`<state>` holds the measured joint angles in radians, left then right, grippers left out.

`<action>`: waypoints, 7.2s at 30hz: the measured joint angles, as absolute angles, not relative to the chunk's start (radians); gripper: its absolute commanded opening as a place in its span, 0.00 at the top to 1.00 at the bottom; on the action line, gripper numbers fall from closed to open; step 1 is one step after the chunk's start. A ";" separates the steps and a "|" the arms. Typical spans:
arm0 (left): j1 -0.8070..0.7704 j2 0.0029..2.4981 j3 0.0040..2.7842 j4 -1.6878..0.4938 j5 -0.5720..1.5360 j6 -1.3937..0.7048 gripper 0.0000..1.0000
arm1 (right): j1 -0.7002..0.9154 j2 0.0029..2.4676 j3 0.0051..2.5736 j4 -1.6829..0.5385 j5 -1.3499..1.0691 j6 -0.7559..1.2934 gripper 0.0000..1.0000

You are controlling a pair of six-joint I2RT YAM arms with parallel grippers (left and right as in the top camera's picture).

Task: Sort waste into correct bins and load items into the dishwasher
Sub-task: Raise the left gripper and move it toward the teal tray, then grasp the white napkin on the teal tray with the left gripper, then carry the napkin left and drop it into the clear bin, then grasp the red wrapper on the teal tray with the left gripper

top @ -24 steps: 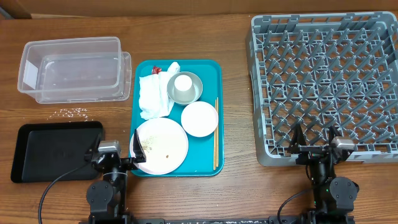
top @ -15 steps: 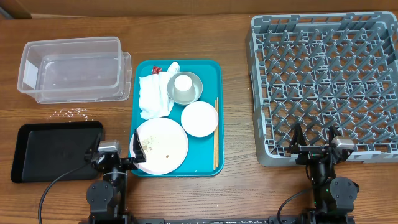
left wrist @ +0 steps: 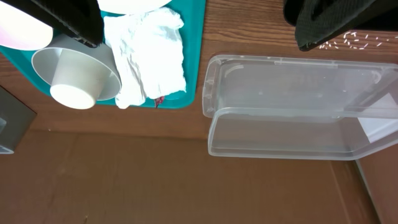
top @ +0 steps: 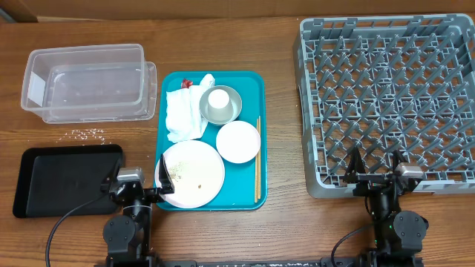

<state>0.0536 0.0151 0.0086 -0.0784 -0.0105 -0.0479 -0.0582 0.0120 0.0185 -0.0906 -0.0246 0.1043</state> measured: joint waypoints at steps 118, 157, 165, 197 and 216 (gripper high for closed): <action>-0.201 2.128 1.656 -1.130 0.013 -0.289 0.66 | -0.057 0.012 0.019 -0.090 -0.022 0.104 0.00; -0.180 1.942 1.916 -1.394 0.060 -0.326 0.96 | -0.057 0.012 0.019 -0.090 -0.021 0.104 0.00; 0.050 1.878 1.977 -1.184 0.001 -0.489 0.96 | -0.057 0.012 0.019 -0.091 -0.022 0.105 0.00; 0.241 2.095 1.978 -0.999 0.489 -0.563 0.22 | -0.057 0.012 0.019 -0.090 -0.022 0.104 0.00; -0.156 2.098 1.979 -1.148 0.017 -0.392 0.37 | -0.057 0.012 0.019 -0.090 -0.022 0.104 0.00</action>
<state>-0.1562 2.0975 1.9789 -1.1484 0.0170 -0.3916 -0.0574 0.0120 0.0185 -0.0902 -0.0216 0.1043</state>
